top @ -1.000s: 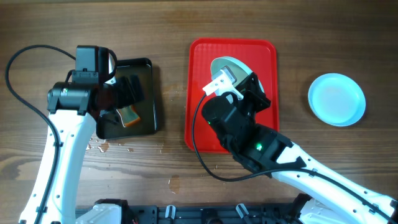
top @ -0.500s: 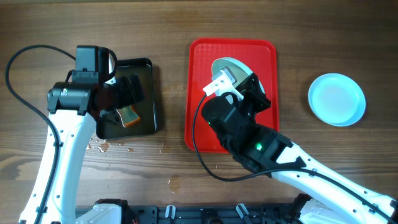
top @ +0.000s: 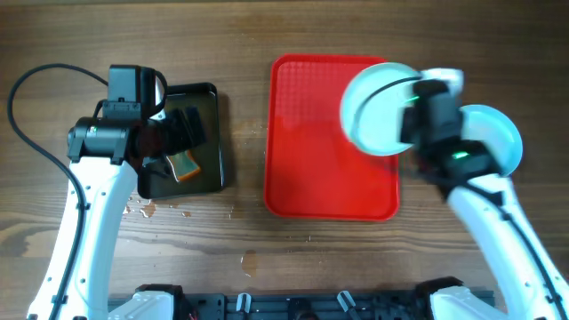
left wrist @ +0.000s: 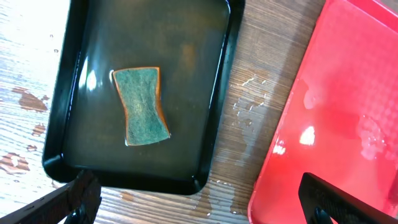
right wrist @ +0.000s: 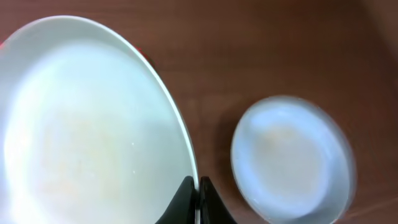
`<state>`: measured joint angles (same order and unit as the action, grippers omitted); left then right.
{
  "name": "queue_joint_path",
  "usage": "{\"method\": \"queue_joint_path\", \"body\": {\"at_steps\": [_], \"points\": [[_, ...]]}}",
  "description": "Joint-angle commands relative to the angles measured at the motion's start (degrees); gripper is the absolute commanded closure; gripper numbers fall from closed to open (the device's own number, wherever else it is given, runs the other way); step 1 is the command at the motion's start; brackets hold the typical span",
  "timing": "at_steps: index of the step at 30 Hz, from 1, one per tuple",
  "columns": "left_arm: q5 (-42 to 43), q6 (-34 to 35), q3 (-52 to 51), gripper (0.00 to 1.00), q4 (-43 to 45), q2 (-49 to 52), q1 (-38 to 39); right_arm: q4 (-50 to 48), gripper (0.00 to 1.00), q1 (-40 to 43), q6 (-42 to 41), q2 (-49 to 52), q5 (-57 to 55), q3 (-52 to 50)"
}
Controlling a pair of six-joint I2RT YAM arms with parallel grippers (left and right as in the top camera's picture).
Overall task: Clean dirty plates on tray and stack at the side
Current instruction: 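Carry the plate right and stack it on the cleaned plates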
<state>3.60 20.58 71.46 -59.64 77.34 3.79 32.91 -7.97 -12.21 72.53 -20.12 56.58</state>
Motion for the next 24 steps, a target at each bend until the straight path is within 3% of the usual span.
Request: {"method": "queue_joint_path", "body": {"at_steps": [1, 4, 6, 9, 13, 14, 17, 18, 21, 24], "points": [[0.9, -0.7, -0.1, 0.00, 0.0, -0.4, -0.3, 0.7, 0.96, 17.6, -5.0, -1.2, 25.9, 0.7], [0.9, -0.7, -0.1, 0.00, 0.0, -0.4, -0.3, 2.8, 0.96, 33.4, -7.8, 1.1, 28.3, 0.7], [0.9, -0.7, -0.1, 0.00, 0.0, -0.4, -0.3, 3.7, 0.96, 39.6, -8.0, 3.5, 27.8, 0.7], [0.9, -0.7, -0.1, 0.00, 0.0, -0.4, -0.3, 4.0, 0.96, 46.6, -12.9, 9.0, 27.5, 0.7], [0.9, -0.7, -0.1, 0.00, 0.0, -0.4, -0.3, 1.0, 0.95, 49.4, -13.2, 15.9, 27.8, 0.7], [0.9, -0.7, -0.1, 0.00, 0.0, -0.4, -0.3, 0.7, 0.88, 49.1, -12.2, 16.7, 28.1, 0.7], [0.9, -0.7, -0.1, 0.00, 0.0, -0.4, -0.3, 0.9, 0.35, 48.2, -9.4, 16.7, 34.3, 0.7], [0.9, -0.7, -0.1, 0.00, 0.0, -0.4, -0.3, 0.9, 0.25, 47.9, -8.2, 15.9, 39.1, 0.7], [0.9, -0.7, -0.1, 0.00, 0.0, -0.4, -0.3, 1.8, 0.15, 45.2, -5.1, 10.9, 50.7, 0.7], [0.9, -0.7, -0.1, 0.00, 0.0, -0.4, -0.3, 6.2, 0.07, 38.0, -0.7, 2.4, 52.5, 0.7]]}}
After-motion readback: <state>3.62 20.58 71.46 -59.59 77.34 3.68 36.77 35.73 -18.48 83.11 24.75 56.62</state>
